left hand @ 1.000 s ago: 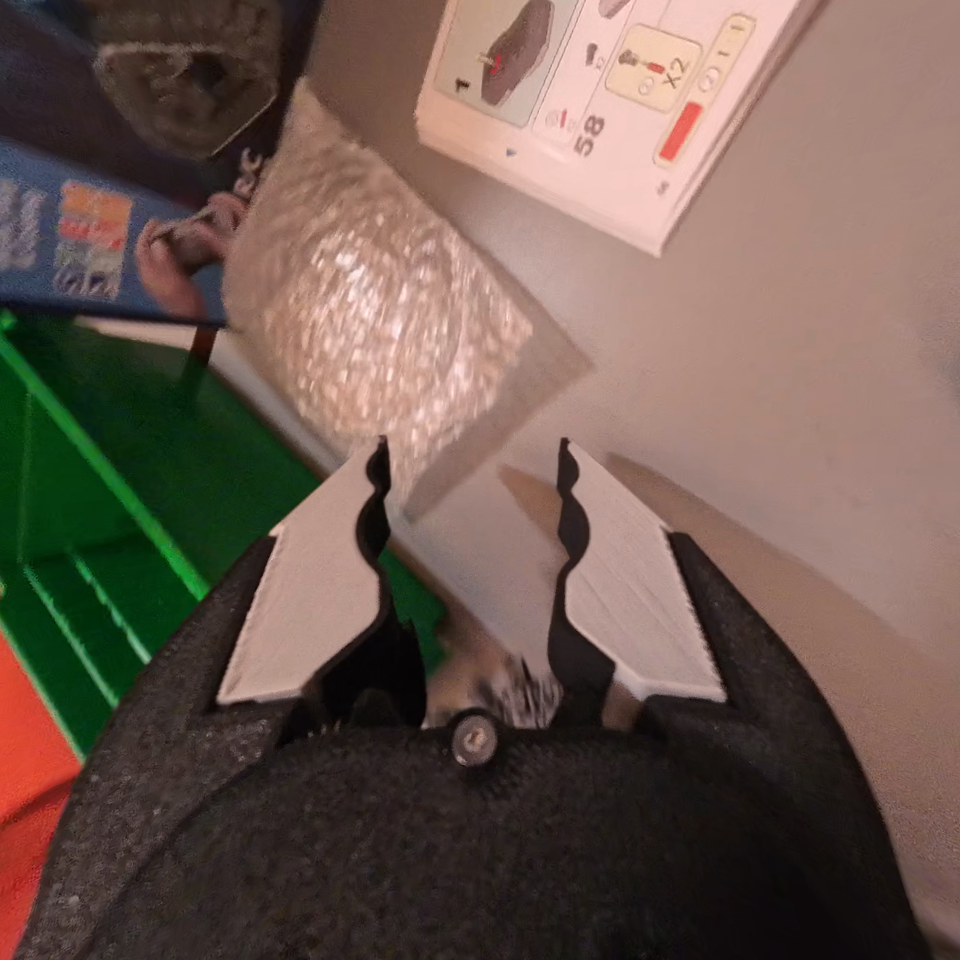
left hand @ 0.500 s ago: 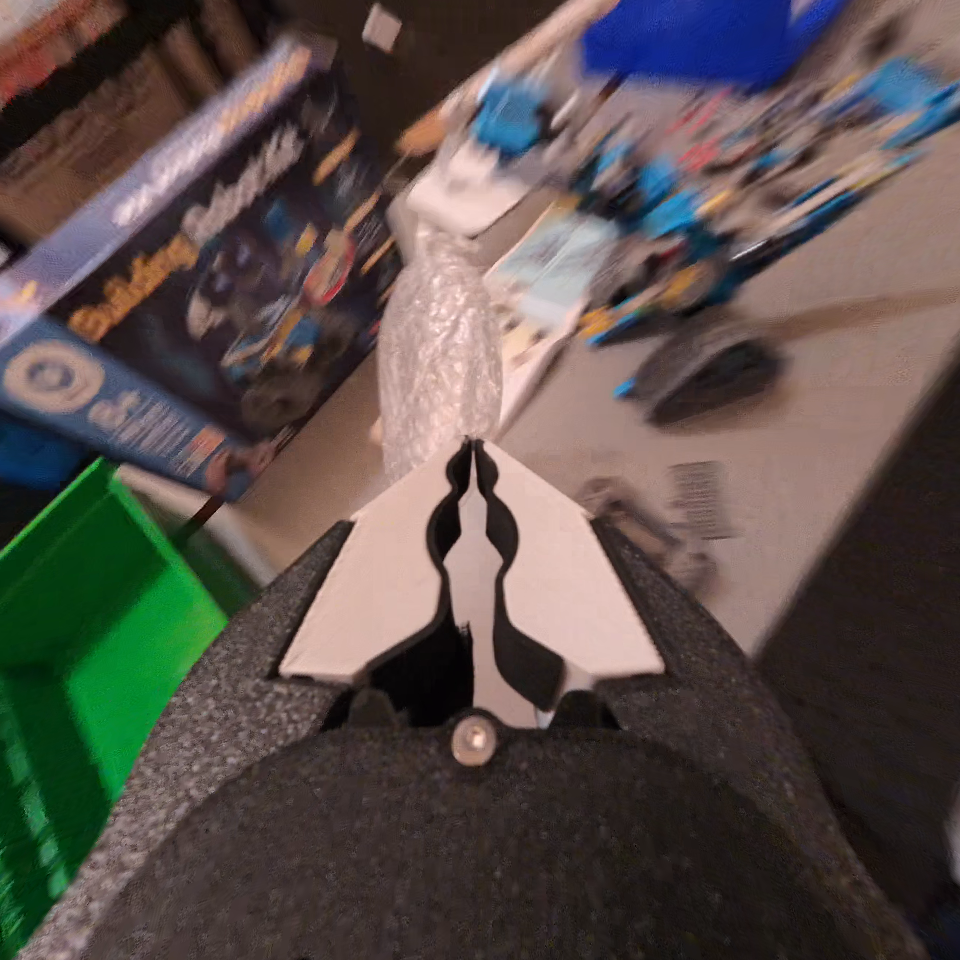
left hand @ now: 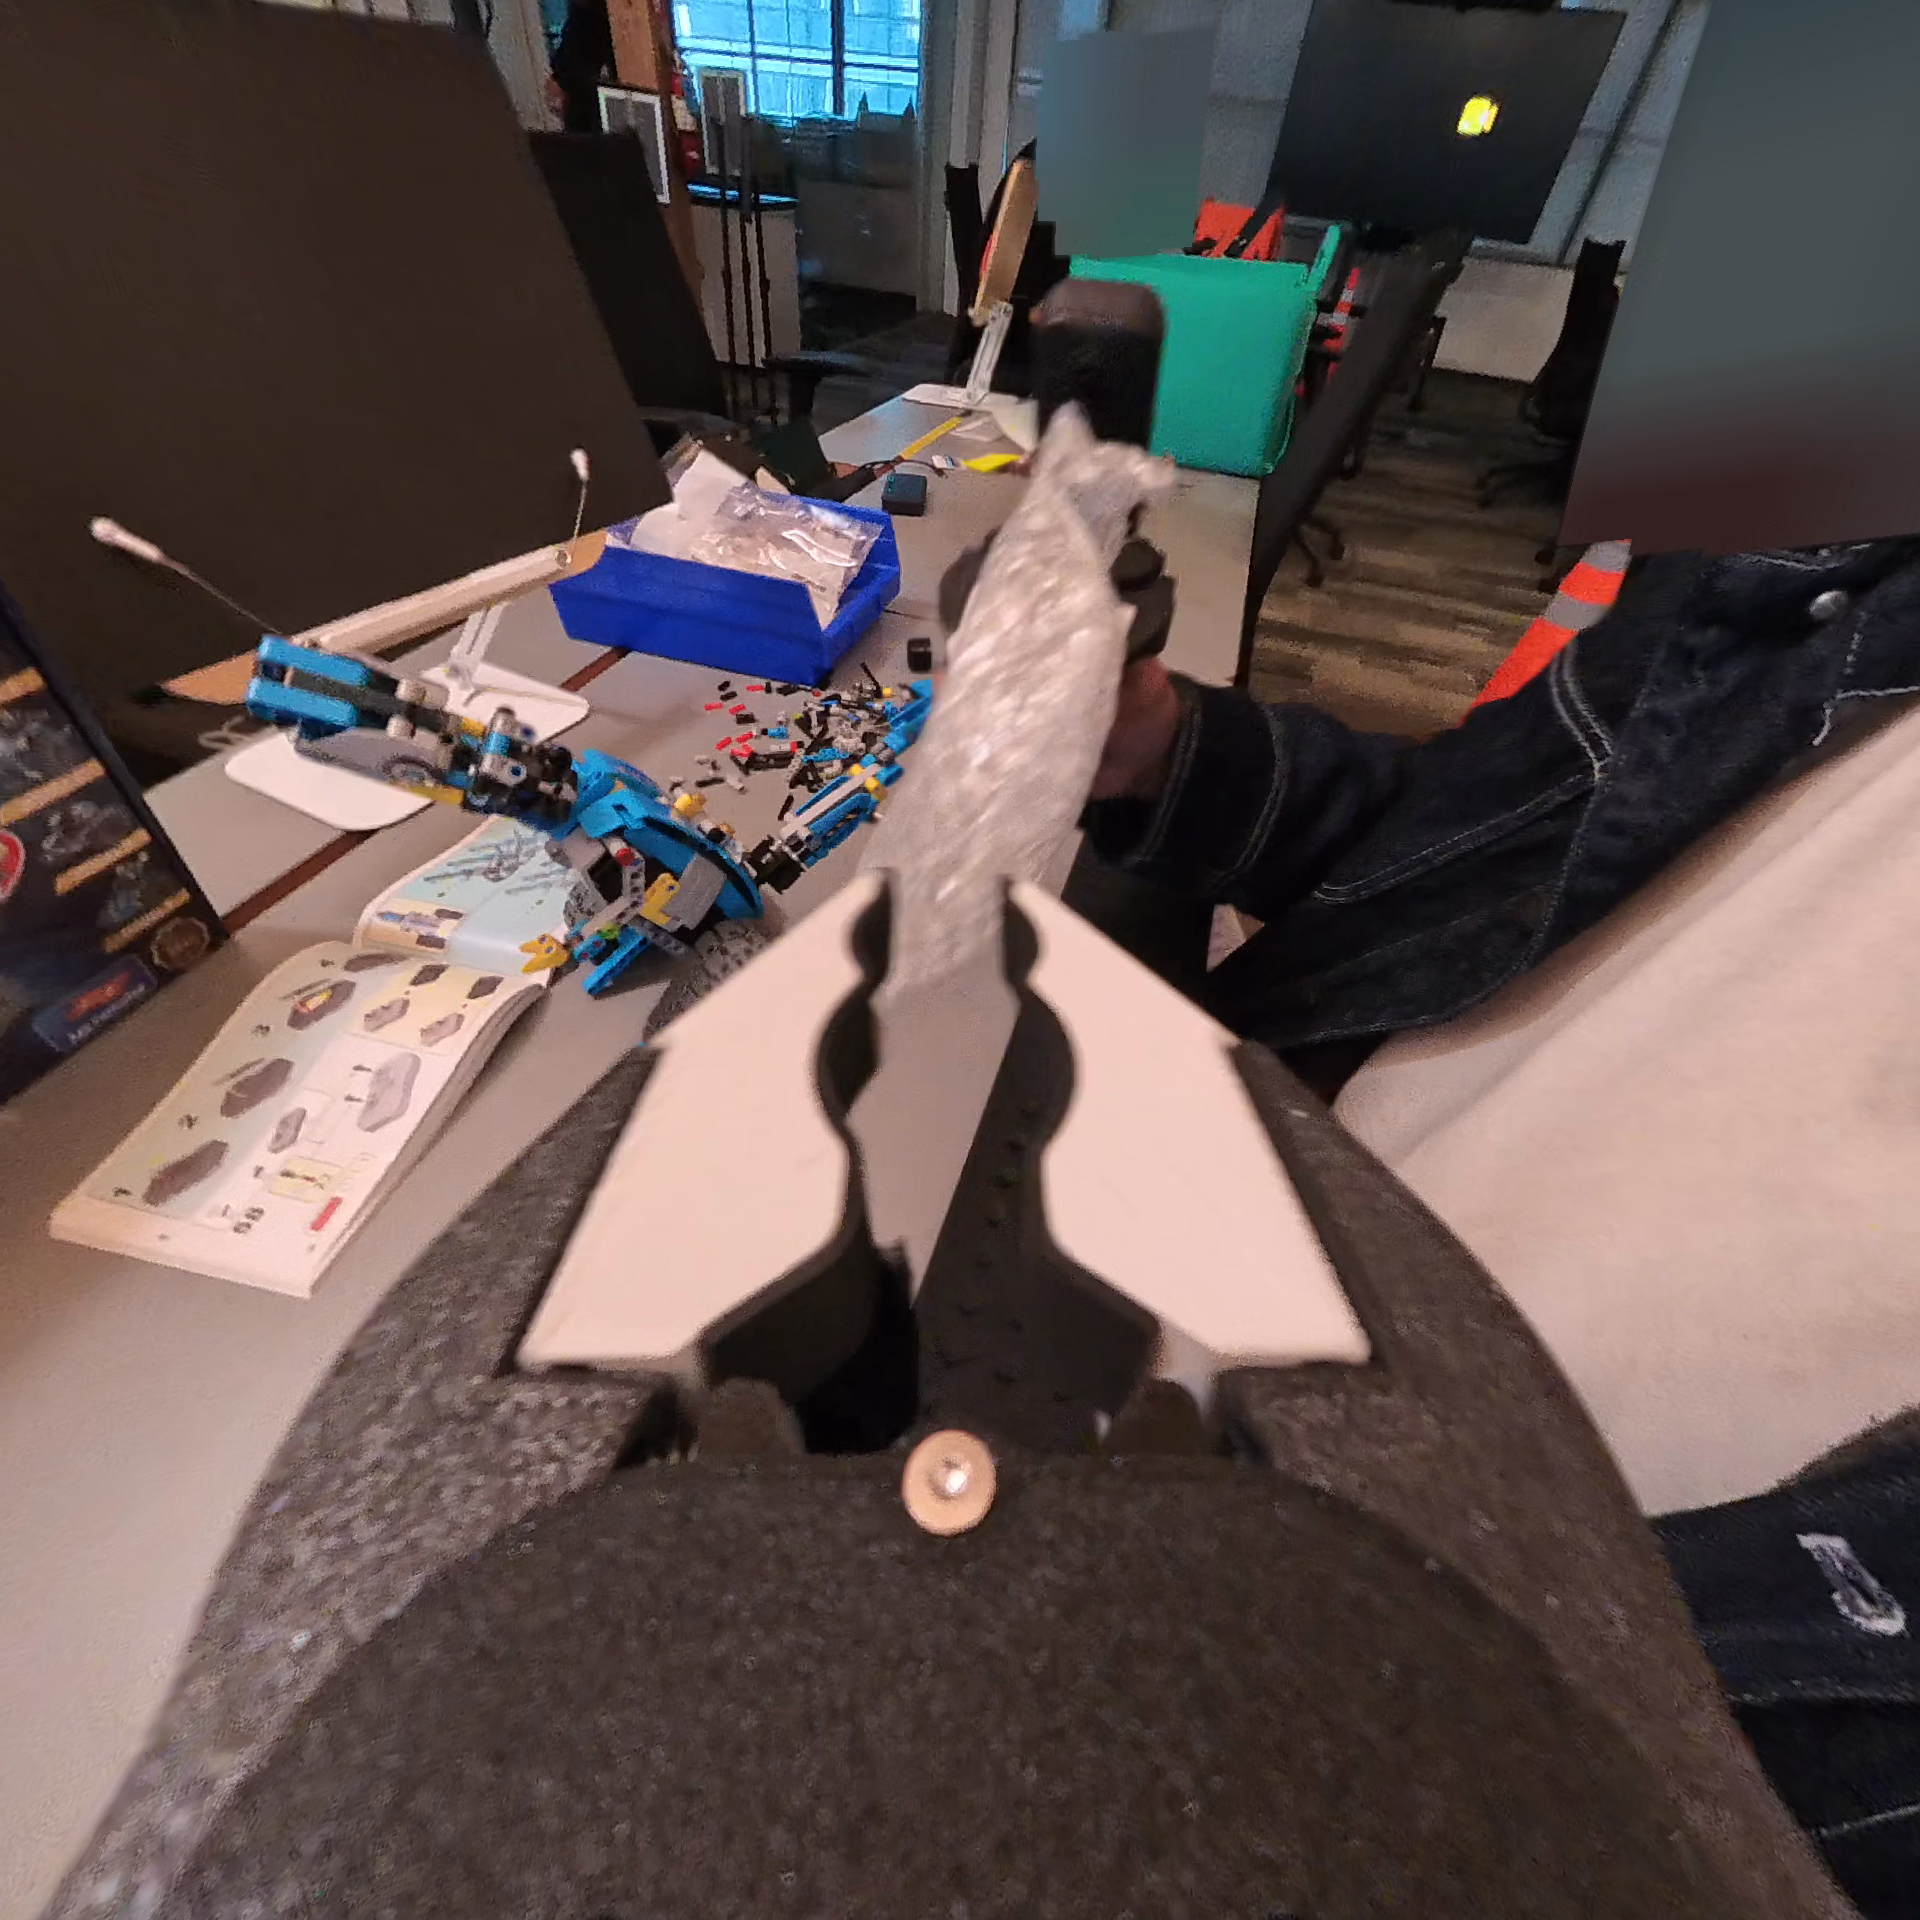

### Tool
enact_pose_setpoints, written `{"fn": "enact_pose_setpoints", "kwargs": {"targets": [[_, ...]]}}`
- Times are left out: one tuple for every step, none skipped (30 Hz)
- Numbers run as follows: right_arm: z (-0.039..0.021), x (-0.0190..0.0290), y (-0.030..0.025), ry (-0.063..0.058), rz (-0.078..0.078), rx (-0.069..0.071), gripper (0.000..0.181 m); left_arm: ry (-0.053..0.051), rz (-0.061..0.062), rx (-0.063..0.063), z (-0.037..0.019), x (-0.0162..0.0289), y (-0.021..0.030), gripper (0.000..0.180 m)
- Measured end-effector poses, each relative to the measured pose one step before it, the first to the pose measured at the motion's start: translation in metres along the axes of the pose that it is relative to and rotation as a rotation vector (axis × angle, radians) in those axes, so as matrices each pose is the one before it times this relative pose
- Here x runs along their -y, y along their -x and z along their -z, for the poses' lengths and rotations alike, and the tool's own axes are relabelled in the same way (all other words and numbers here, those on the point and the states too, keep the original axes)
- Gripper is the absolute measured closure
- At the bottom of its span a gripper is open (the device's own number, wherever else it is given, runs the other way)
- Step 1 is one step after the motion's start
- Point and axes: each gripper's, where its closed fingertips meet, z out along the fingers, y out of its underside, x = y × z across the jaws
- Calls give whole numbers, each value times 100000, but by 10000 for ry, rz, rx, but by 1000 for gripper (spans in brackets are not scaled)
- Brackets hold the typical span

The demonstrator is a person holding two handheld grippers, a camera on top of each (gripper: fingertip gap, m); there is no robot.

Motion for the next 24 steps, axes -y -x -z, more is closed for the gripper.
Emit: {"fn": "enact_pose_setpoints", "kwargs": {"targets": [[2248,7,-1282,227,-30,-947,180,74,140,352,30,-551,637,145],[2965,175,-2098,161,-136,-1155,180,104,82,463,202,-707,694,137],[3582,560,-2891,-100,-157,-1269,179,60,91,408,353,-762,543,132],[3906,874,-3986,-263,-272,-1471,180,-21,172,317,447,-776,360,130],[3857,1105,-5121,-344,-441,-1649,180,-68,281,297,496,-815,347,131],[3333,1208,-5797,-345,-518,-1578,180,-93,362,320,501,-838,391,131],[2460,1057,-6382,-307,-569,-1592,180,-145,407,285,490,-807,370,131],[1189,493,-6447,-117,-684,-1424,180,-193,432,172,465,-746,205,132],[-216,-451,-5602,366,-1071,-852,180,-195,461,128,437,-652,191,132],[-1246,-1245,-4318,965,-1397,-248,181,-159,473,159,374,-596,264,134],[-1738,-1451,-3343,1275,-1280,-27,180,-94,427,211,309,-549,366,134],[-1860,-1358,-2813,1311,-783,-161,181,-57,321,279,272,-446,439,135],[-1718,-876,-2222,1046,-383,-283,180,-72,202,324,274,-297,445,135],[-1503,-143,-1134,641,-184,-54,181,-61,110,322,299,-169,386,134],[-1243,216,-474,533,24,9,180,-2,42,323,305,-116,345,134],[-965,556,-587,441,138,-313,178,49,-19,377,306,-81,440,134],[-655,1109,-713,207,376,-570,176,82,-85,447,301,-61,591,134],[-454,1396,-630,34,520,-577,174,107,-134,489,268,-59,717,134],[-370,1053,-1039,187,373,-753,167,125,-143,484,205,-81,765,133],[-269,648,-1157,364,289,-769,157,129,-128,434,161,-118,726,133],[-176,498,-837,298,299,-544,148,136,-121,360,120,-176,638,132],[-51,159,-612,310,290,-344,144,160,-135,325,107,-273,571,130],[60,-27,-591,232,186,-290,139,173,-165,345,119,-352,596,130],[97,-207,-470,170,95,-257,129,183,-201,374,145,-434,625,129]]}}
